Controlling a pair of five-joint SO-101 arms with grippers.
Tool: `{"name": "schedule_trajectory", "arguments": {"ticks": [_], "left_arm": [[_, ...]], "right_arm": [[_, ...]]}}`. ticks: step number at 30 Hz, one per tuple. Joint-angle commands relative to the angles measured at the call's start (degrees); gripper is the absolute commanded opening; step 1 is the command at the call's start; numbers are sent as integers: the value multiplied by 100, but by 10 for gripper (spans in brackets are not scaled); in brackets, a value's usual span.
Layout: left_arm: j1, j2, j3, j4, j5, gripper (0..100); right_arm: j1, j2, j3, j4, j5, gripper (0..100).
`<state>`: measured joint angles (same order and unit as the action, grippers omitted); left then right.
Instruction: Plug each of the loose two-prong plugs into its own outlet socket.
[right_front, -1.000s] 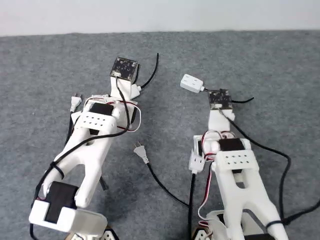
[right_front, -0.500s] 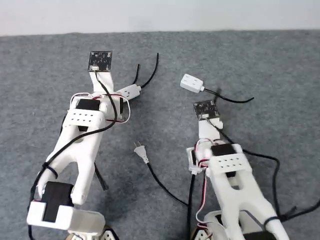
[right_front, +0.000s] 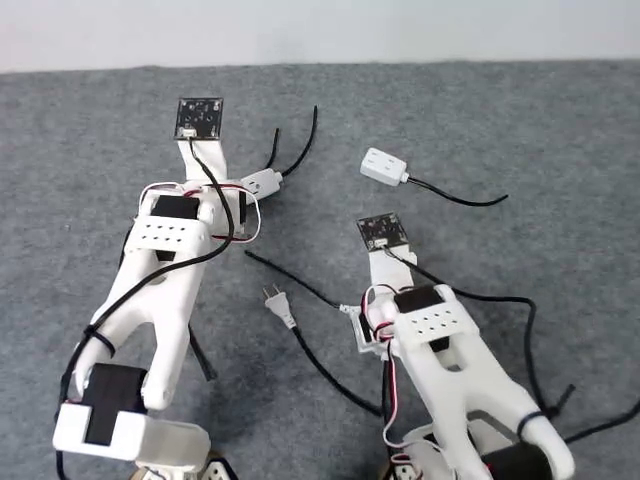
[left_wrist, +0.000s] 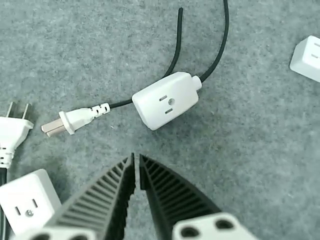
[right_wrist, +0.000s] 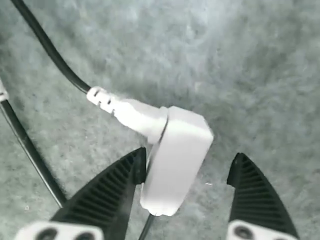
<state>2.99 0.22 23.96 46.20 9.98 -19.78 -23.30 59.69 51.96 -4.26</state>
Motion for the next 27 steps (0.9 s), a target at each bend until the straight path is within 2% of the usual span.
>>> {"name": "schedule_trajectory", "arguments": {"ticks": [1,6,8,12,19,23,27], "left_arm": [[-26,-167,-286,-141,44,15],[-26,-167,-286,-141,44,15],[-26,-167,-286,-141,44,15],[-18,-167,-286,-141,44,15],[0,-167,-277,-141,44,15],[18,-158,-259,-141,44,15],[18,-158,-259,-141,44,15]], "right_arm": [[-40,154,-352,-40,-70,236],[-13,330,-510,-66,-26,0],[75,295,-519,-48,-26,30],[681,233,-633,-13,-35,8],[2475,-602,-1046,470,-79,8],[3802,-1253,-1037,532,9,8],[5385,-1604,-791,295,642,8]]}}
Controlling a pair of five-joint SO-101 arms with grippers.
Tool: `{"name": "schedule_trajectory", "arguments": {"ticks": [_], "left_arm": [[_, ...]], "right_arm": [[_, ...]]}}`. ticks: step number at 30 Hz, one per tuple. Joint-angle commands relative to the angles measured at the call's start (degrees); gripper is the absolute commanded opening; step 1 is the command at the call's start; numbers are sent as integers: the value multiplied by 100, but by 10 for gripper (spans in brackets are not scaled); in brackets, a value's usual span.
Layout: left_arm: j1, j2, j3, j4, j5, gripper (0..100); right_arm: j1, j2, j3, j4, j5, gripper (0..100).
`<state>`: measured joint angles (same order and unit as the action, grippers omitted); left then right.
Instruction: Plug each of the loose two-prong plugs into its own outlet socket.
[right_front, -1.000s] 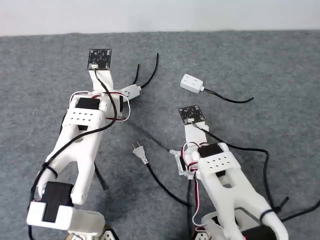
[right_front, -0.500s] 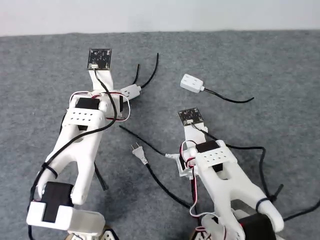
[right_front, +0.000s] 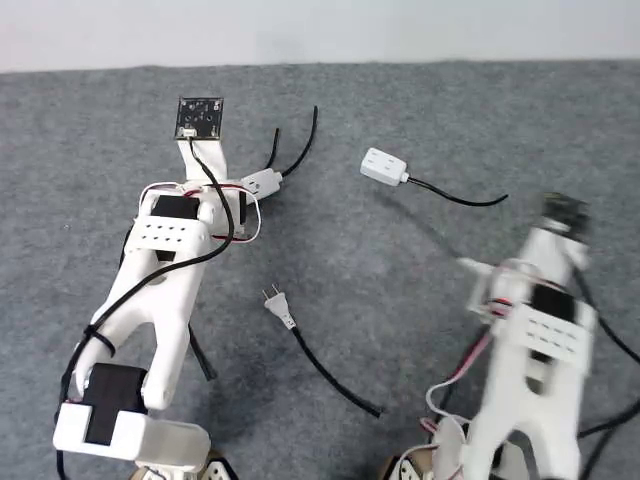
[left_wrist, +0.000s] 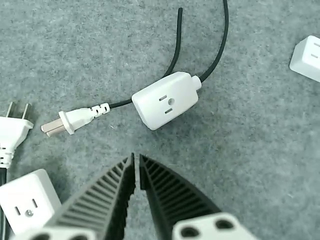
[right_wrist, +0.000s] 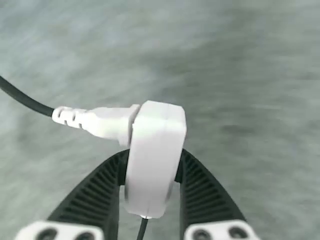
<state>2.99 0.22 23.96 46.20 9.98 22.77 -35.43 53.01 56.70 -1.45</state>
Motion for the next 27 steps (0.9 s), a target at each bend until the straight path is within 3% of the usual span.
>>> {"name": "schedule_trajectory", "arguments": {"ticks": [1,8,13,16,21,27], "left_arm": [[26,-158,-259,-141,44,15],[35,-158,-251,-141,44,15],[35,-149,-242,-141,44,15],[44,-149,-180,-193,44,15],[220,-158,4,-431,35,16],[237,-158,-4,-431,35,16]], "right_arm": [[1552,-444,-9,-347,475,8],[3899,48,545,-2211,1310,9],[4110,971,519,-3029,1618,32],[4092,1411,510,-3292,1644,154],[3943,1596,-255,-2422,1644,357],[3723,1393,-1916,13,1635,318]]}}
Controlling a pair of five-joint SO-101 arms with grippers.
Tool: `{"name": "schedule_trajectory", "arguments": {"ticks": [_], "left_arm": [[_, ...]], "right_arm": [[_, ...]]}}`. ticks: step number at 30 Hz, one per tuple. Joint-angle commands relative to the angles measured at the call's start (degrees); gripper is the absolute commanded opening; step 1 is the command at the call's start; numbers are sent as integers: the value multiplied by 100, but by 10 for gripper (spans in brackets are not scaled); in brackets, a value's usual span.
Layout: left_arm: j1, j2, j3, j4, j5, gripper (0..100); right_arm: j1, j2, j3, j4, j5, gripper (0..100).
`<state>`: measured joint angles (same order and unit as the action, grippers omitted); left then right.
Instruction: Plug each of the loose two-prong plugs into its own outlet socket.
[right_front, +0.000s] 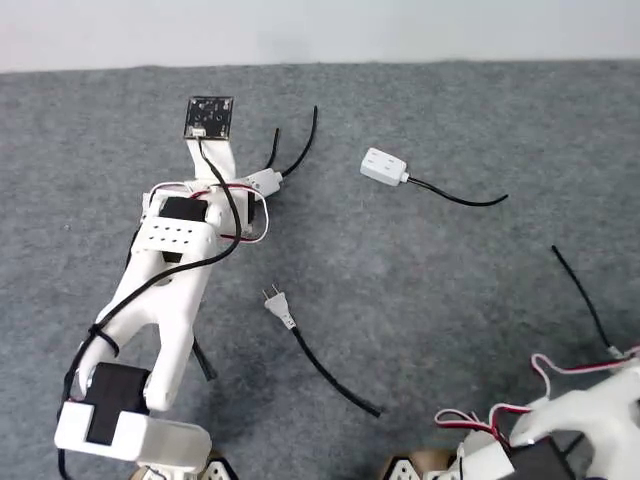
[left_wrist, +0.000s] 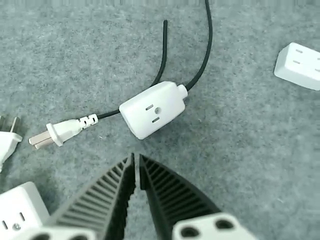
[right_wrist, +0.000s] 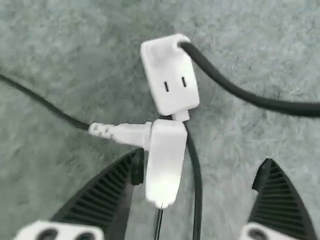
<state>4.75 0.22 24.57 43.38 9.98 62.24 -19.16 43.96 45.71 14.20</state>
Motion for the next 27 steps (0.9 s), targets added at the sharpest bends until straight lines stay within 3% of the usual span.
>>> {"name": "schedule_trajectory", "arguments": {"ticks": [1,7,15,22,27], "left_arm": [[62,-158,-66,-149,35,16],[18,-158,-84,-149,62,16],[-193,413,-752,132,79,16],[-202,1064,-1429,519,79,16],[-316,1081,-1429,501,62,16]], "right_arm": [[-338,-268,-1231,1446,70,307],[-1376,-391,-2233,2651,-229,243],[-3222,743,-3059,1982,-281,237],[-4356,2791,-4782,1130,879,237],[-5077,4541,-6189,1033,2936,237]]}}
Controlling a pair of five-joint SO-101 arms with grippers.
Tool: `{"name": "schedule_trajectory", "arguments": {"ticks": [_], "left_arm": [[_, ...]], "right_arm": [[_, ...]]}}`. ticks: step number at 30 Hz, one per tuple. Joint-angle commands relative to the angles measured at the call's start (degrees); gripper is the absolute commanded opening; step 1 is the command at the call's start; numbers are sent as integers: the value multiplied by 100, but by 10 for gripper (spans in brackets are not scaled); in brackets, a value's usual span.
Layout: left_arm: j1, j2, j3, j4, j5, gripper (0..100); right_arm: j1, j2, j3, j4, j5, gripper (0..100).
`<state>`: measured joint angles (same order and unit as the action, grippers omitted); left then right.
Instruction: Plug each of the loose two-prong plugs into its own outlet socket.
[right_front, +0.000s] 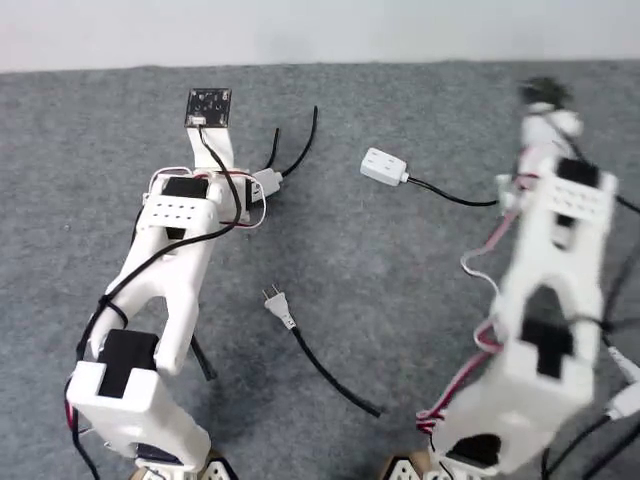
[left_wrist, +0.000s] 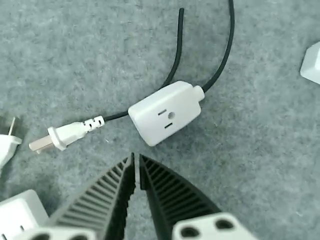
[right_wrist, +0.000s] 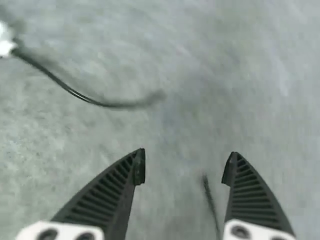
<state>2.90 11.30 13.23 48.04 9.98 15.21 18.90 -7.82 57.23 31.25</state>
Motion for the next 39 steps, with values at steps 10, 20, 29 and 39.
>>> {"name": "schedule_trajectory", "arguments": {"ticks": [10,20,29,39], "left_arm": [[-229,0,-312,26,53,16],[-229,18,-277,-88,44,16],[-229,18,-277,-62,44,16],[-237,18,-277,-62,44,16]], "right_arm": [[-716,3785,-3895,303,2576,237],[-822,5068,-7209,2237,2145,240],[-1640,5508,-8826,2958,2084,238],[-1798,6580,-8703,2677,2840,237]]}}
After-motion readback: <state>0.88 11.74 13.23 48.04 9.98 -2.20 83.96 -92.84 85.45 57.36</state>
